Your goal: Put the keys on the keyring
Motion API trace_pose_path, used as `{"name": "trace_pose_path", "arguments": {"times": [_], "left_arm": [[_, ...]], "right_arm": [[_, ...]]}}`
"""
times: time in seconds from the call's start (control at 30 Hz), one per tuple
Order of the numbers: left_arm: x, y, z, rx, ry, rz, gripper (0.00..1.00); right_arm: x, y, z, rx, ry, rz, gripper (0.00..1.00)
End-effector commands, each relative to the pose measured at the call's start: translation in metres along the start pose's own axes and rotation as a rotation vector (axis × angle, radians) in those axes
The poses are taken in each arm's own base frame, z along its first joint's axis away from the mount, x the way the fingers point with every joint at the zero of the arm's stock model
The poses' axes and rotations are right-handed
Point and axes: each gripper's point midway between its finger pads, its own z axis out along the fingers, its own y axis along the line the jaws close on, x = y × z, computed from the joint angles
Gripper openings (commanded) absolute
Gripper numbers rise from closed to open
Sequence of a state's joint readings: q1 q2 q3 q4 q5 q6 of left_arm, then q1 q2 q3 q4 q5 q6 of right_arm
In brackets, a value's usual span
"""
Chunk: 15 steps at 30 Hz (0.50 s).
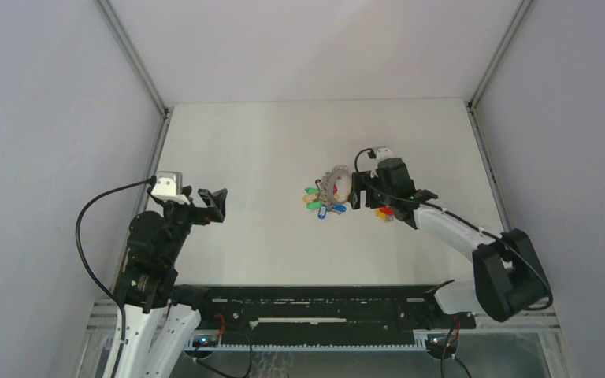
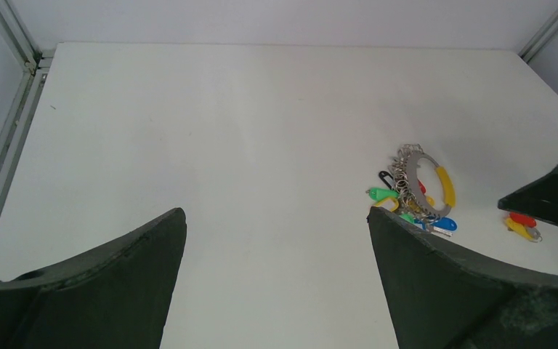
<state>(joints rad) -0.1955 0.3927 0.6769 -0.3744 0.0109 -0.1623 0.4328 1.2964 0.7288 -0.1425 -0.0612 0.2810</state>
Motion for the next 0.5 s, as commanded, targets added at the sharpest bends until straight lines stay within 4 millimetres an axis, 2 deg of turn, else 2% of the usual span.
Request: {"name": "trace_pose_path", "arguments": {"times": [0.0,0.23,0.47], "left_arm": [[0.002,0.0,0.002,0.008,0.0,0.025,1.0],[0.003,0.004,0.004,-0.017,-0.004,0.012,1.0],[0.008,0.007,0.006,-0.029,-0.004,-0.005,1.0]], "right_arm": [[-0.044,0.024,0.025,-0.037,-0.121,0.0,0.81],[-0.053,0.043,0.064,-0.056,-0.117,-0.01,0.79],[-0.057,0.047,0.098,-0.009,-0.108,0.019,0.77]]}}
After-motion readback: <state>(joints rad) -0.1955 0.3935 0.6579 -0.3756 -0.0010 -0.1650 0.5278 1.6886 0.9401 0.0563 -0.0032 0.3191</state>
